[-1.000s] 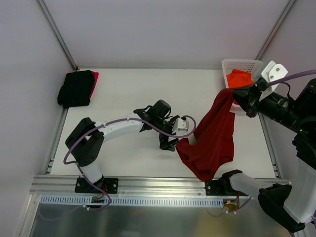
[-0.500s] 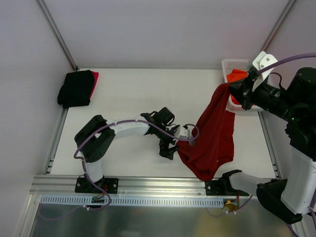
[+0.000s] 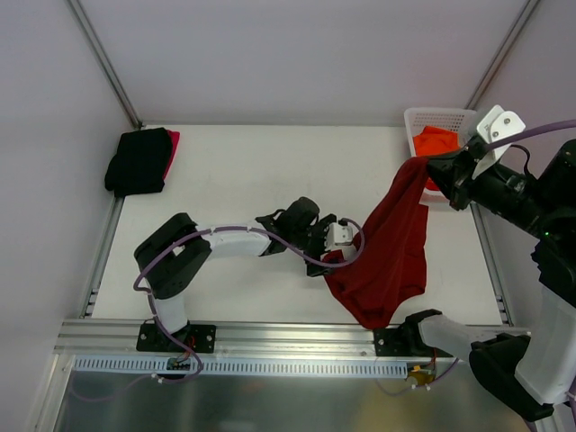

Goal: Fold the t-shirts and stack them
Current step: Flatten the tshirt out

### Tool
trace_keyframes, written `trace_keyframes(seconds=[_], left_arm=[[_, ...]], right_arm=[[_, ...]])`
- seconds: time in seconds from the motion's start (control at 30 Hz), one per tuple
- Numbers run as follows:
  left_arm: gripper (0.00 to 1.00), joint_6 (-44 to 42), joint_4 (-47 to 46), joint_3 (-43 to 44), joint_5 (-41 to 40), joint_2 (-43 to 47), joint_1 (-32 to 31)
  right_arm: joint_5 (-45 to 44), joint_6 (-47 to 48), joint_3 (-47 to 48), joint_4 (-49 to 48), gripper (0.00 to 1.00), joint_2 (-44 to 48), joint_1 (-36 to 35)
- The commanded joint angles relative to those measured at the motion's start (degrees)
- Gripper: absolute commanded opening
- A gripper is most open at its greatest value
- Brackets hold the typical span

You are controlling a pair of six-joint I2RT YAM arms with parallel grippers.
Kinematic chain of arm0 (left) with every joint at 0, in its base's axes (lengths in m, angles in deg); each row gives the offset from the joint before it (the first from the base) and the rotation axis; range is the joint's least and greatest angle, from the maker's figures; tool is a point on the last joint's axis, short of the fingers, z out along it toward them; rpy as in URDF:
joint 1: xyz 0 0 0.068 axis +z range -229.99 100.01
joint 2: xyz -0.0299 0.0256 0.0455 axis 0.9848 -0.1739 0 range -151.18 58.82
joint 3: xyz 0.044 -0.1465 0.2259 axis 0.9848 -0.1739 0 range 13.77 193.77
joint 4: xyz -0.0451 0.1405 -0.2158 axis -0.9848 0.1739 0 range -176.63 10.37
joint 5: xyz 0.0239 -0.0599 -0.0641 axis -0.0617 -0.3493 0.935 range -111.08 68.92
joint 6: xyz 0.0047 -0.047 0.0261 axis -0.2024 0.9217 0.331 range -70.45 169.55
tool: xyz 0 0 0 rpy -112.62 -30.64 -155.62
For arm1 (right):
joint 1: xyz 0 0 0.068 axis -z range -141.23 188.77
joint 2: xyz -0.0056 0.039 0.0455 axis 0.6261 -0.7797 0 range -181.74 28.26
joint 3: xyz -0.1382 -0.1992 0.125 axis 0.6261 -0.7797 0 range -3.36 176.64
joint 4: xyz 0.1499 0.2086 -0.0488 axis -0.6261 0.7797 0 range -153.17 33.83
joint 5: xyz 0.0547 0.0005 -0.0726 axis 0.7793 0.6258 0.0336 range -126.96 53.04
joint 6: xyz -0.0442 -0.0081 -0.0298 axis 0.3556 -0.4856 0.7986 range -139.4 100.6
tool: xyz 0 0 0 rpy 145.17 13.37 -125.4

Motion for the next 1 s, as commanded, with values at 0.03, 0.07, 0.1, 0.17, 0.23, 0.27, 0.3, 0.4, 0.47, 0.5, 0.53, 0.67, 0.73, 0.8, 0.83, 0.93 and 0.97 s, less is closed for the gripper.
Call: trace_keyframes(seconds=[0.03, 0.07, 0.1, 0.17, 0.23, 0.27, 0.3, 0.4, 0.47, 0.5, 0.53, 0.67, 0.73, 0.8, 0.83, 0.93, 0.97], left_arm=[[0.84, 0.98, -6.13, 0.00, 0.60, 1.03, -1.41], [0.71, 0.89, -4.91, 1.48, 3.31, 0.68, -1.41], [0.41, 1.15, -1.68, 2.45, 4.55, -0.20, -1.41], [0.26, 1.94, 1.94, 5.70, 7.54, -1.60, -1.41], [0.24, 2.38, 4.77, 6.94, 8.95, -2.22, -1.41], [0.23, 2.65, 5.12, 7.46, 9.48, -2.31, -1.41], [0.18, 3.08, 5.21, 7.64, 10.10, -2.31, -1.41], [0.00, 3.27, 5.65, 7.91, 9.58, -1.79, -1.41], [0.00, 1.78, 6.88, 8.17, 6.08, -1.09, -1.33], [0.00, 1.42, 7.58, 8.43, 4.23, -0.13, -1.06], [0.00, 1.24, 8.54, 8.87, 1.86, 0.49, -0.45], [0.00, 3.35, 18.54, 14.04, -1.05, 2.60, 6.13], [0.00, 3.26, 22.94, 16.07, -1.41, 4.18, 10.61], [0.00, 4.75, 25.16, 16.88, -1.58, 7.59, 15.43], [0.00, 4.67, 25.16, 16.44, -2.46, 9.36, 16.59], [0.00, 4.49, 25.08, 15.56, -7.20, 16.21, 20.01], [0.00, 4.67, 25.08, 15.64, -7.99, 17.71, 20.73]], right_arm=[[-0.49, -1.04, 0.21, -2.90, 0.00, 0.20, 0.64], [-1.01, -0.95, 0.21, -2.90, 0.00, 0.20, 0.82], [-1.19, -0.95, 0.21, -2.99, 0.00, 0.29, 0.82], [-1.63, -0.78, 0.21, -2.99, 0.00, 0.29, 0.99], [-1.72, -0.78, 0.21, -3.08, 0.00, 0.20, 0.99], [-1.72, -0.86, 0.21, -2.99, 0.00, 0.20, 1.17], [-1.81, -0.86, 0.12, -2.99, 0.00, 0.29, 1.17], [-2.07, -0.86, 0.03, -3.08, 0.00, 0.20, 1.08], [-2.25, -0.86, -0.05, -3.08, 0.00, 0.29, 1.17], [-2.34, -0.95, -0.14, -3.08, 0.00, 0.20, 1.08], [-2.60, -0.86, -0.32, -3.08, 0.00, 0.29, 1.08], [-3.65, -0.69, -2.77, -4.04, 0.00, 1.16, 1.08], [-4.27, -0.69, -4.79, -5.01, 0.00, 1.78, 1.08], [-4.62, -0.60, -5.94, -5.36, 0.00, 2.13, 1.08], [-4.62, -0.69, -6.38, -5.80, 0.00, 2.31, 1.08], [-4.97, -0.86, -7.61, -6.42, 0.00, 2.31, 1.08], [-5.24, -1.04, -8.22, -6.77, 0.00, 2.31, 1.17]])
